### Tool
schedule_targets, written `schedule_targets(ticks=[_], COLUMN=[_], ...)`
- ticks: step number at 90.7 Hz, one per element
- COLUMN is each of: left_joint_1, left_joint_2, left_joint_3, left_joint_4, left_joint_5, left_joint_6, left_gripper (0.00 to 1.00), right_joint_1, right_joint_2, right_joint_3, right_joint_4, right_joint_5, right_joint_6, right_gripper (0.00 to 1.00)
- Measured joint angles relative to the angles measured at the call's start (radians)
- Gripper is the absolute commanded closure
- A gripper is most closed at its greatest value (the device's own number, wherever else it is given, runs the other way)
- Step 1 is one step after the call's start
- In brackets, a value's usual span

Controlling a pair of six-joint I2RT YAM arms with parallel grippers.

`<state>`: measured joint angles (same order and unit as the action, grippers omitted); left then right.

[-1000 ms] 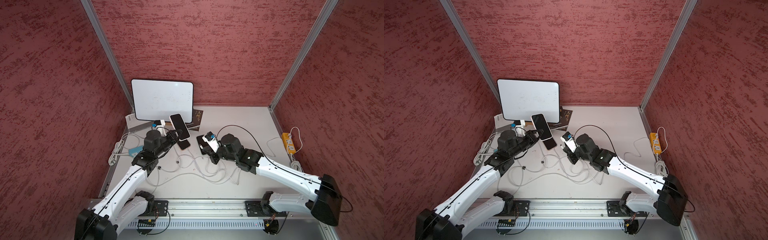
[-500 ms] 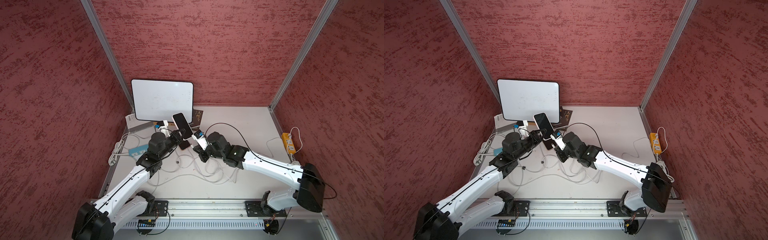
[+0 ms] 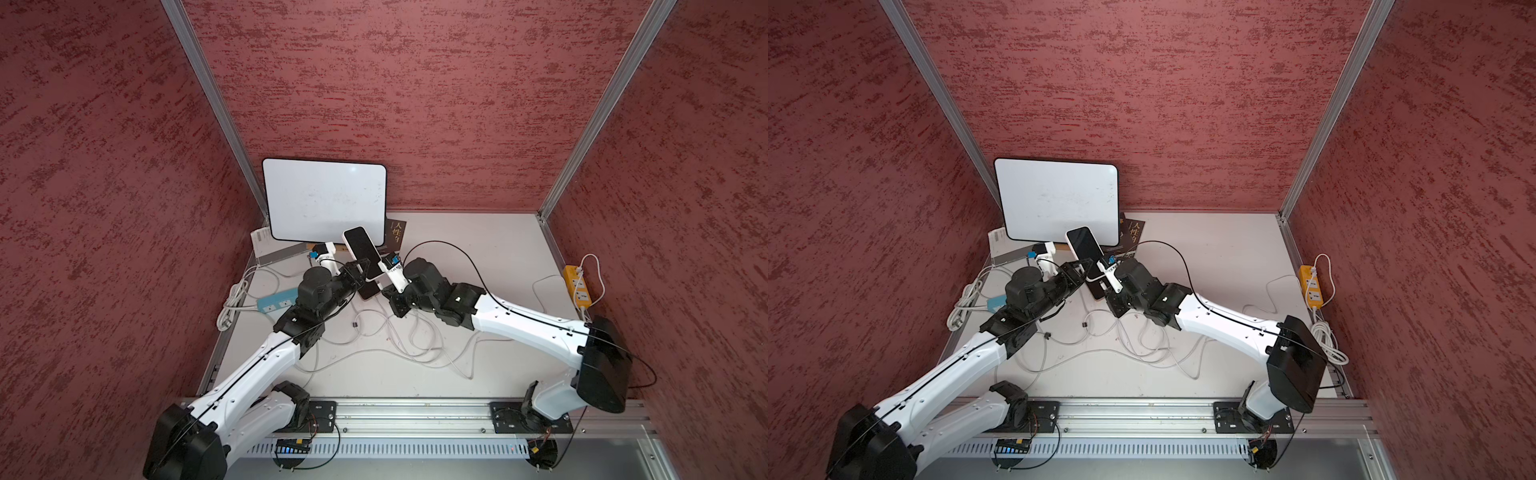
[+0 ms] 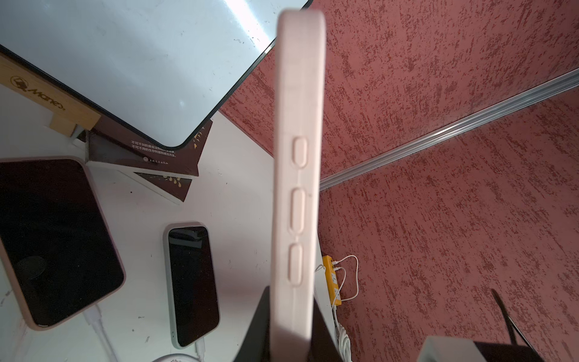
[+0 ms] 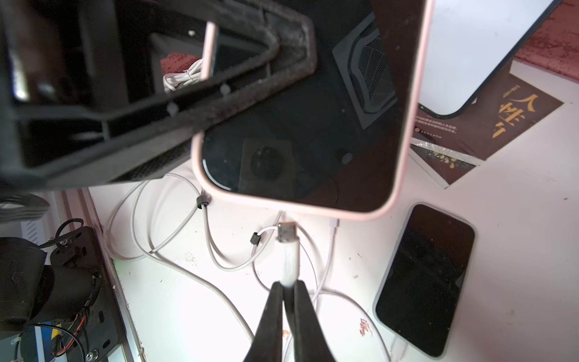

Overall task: Plug the charging cable into the phone
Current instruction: Insert the charging cable into the phone.

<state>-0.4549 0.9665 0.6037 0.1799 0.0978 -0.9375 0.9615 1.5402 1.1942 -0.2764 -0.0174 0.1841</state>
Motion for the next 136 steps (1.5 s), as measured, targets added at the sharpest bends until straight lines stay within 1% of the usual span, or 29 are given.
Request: schedule_targets(ticks=[68,136], left_joint_1=[0.0,0.0], left_joint_2=[-0.005,-0.006], left_joint_3=[-0.004,-0.032], left_joint_4=[-0.001,0.002], left_joint_5=[-0.022,-0.017], left_joint_6=[0.014,0.018], left_gripper=[1.0,1.0], right_joint_1=[0.0,0.0], right_joint_2=[-0.003,-0.006], right_joint_3=[0.0,0.011], right_joint_4=[0.001,0.01], right_joint_5=[-0.025,-0.047], right_joint_6=[0.018,0.028], right_gripper=[1.0,1.0])
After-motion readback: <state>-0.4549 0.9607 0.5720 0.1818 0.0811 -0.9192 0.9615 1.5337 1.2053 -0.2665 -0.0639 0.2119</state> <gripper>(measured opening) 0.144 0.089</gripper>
